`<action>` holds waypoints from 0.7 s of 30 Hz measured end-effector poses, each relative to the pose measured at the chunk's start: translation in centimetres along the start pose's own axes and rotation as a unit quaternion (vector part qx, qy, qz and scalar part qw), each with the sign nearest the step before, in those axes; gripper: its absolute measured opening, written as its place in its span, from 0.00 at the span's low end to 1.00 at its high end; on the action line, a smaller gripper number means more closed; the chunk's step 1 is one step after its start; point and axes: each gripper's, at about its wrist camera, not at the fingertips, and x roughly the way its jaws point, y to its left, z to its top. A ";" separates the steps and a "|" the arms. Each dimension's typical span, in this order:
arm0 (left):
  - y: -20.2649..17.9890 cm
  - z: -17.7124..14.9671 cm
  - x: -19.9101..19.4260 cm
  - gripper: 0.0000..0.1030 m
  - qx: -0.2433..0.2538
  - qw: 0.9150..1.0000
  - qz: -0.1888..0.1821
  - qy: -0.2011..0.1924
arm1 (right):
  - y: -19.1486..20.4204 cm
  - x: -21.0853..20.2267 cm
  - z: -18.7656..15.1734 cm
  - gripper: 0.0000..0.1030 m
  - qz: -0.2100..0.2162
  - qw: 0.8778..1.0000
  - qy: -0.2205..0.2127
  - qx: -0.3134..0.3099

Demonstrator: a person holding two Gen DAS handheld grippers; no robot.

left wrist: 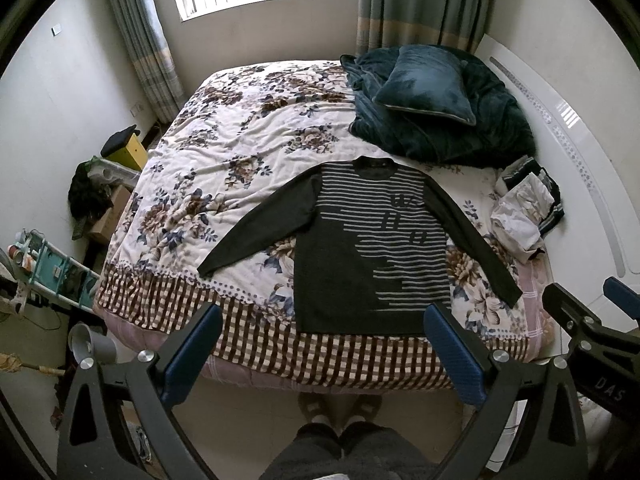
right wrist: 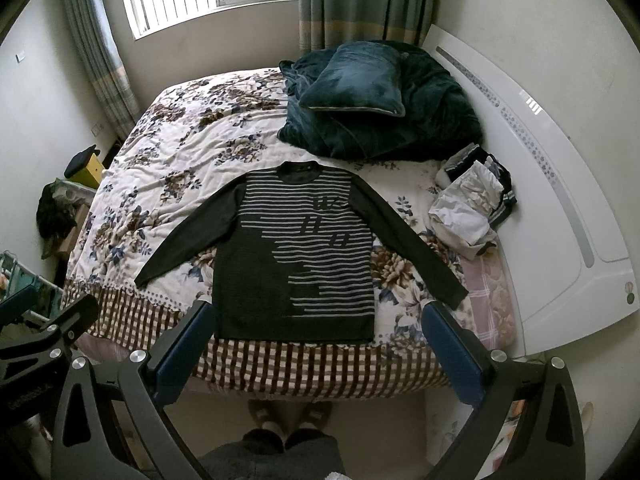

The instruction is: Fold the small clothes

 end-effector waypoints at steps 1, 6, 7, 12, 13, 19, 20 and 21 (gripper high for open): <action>-0.1 0.1 -0.2 1.00 0.000 1.000 0.000 0.000 | 0.0 0.1 0.0 1.00 -0.001 1.000 0.000 0.001; -0.2 0.2 -0.3 1.00 0.000 1.000 -0.001 -0.001 | 0.2 0.2 0.0 1.00 -0.001 1.000 0.001 0.001; -0.1 0.1 -0.2 1.00 0.000 1.000 -0.001 0.000 | 0.2 0.0 0.0 1.00 0.000 1.000 0.002 0.001; -0.2 0.2 -0.4 1.00 0.001 1.000 -0.001 -0.001 | 0.2 0.1 0.0 1.00 -0.001 1.000 0.001 0.001; -0.1 0.2 -0.3 1.00 0.001 1.000 -0.001 -0.001 | 0.3 0.3 0.1 1.00 -0.002 1.000 0.001 0.001; -0.4 0.8 -0.5 1.00 0.001 1.000 -0.004 0.004 | 0.4 -0.1 -0.2 1.00 0.000 1.000 0.006 0.002; -0.5 1.1 -0.5 1.00 0.002 1.000 -0.004 0.005 | 0.5 0.0 -0.3 1.00 -0.002 1.000 0.005 0.001; -0.6 1.3 -0.4 1.00 0.003 1.000 -0.005 0.006 | 0.5 0.0 -0.3 1.00 -0.002 1.000 0.005 0.001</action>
